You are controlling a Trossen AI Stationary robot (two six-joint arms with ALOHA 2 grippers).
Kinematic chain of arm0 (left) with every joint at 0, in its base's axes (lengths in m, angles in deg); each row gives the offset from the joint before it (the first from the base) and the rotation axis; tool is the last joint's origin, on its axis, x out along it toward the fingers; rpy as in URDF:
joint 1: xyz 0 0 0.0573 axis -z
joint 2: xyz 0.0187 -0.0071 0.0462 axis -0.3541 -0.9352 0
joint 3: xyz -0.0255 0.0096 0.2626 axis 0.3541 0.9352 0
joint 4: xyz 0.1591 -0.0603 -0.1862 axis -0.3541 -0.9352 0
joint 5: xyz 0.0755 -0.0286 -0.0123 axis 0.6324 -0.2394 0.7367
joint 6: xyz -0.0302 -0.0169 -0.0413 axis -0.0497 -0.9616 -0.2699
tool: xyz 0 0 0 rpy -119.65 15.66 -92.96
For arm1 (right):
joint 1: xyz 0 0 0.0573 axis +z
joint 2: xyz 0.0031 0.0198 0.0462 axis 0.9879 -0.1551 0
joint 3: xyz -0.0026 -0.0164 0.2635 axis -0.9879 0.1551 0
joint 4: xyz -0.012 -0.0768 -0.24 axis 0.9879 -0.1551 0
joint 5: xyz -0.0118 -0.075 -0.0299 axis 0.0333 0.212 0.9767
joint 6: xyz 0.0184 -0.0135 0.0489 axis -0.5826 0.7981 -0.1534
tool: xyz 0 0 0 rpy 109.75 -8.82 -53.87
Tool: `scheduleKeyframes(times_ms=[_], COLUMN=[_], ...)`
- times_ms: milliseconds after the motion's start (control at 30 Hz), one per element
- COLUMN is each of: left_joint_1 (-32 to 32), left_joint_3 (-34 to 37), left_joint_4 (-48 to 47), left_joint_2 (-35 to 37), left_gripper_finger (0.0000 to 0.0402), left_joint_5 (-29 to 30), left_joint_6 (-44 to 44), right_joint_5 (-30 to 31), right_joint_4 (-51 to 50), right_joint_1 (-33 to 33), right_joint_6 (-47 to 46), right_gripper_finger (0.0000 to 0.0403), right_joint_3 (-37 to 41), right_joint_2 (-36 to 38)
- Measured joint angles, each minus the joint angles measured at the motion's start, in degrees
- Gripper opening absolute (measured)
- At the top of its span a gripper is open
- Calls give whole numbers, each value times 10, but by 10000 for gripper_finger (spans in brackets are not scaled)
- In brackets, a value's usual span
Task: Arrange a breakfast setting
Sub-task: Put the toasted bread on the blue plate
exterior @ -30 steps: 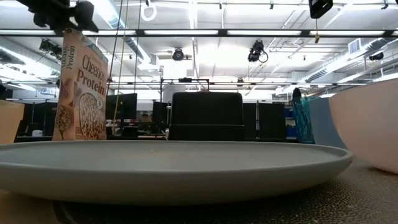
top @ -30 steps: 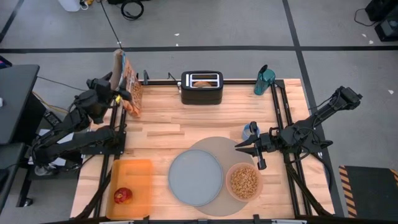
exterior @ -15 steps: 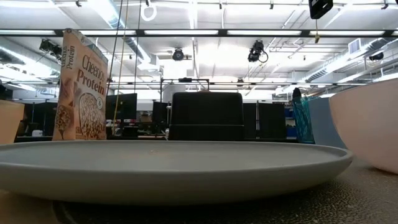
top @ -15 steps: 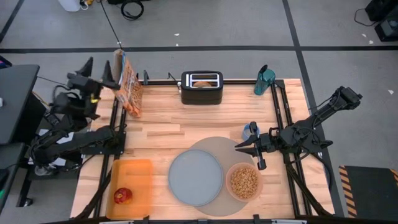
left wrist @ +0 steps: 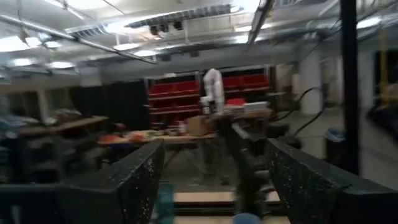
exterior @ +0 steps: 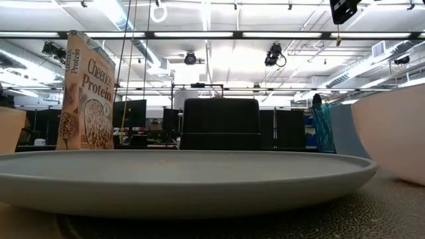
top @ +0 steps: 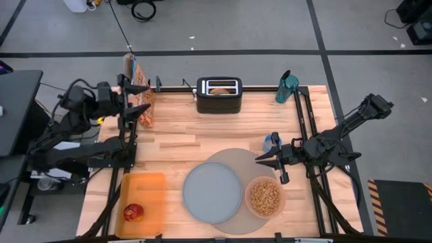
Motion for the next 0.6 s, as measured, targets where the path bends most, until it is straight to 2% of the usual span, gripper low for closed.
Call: scheduleKeyframes(times_ms=[267, 400, 467, 600], left_joint_1=[59, 123, 169, 254], left_joint_3=[-41, -63, -67, -54], left_joint_4=[-57, -103, -107, -112], left_joint_2=[-85, -119, -123, -132], left_gripper_finger=[240, 211, 197, 174], left_joint_5=[71, 96, 138, 242], left_joint_6=[-13, 14, 37, 75], right_joint_5=[0, 0, -8, -71], right_joint_4=[-77, -140, -196, -321], right_joint_1=[-11, -41, -74, -163], right_joint_6=[-28, -61, -84, -100], right_gripper_finger=[54, 54, 54, 54], right_joint_3=[-20, -58, -100, -190], right_joint_2=[31, 32, 13, -44])
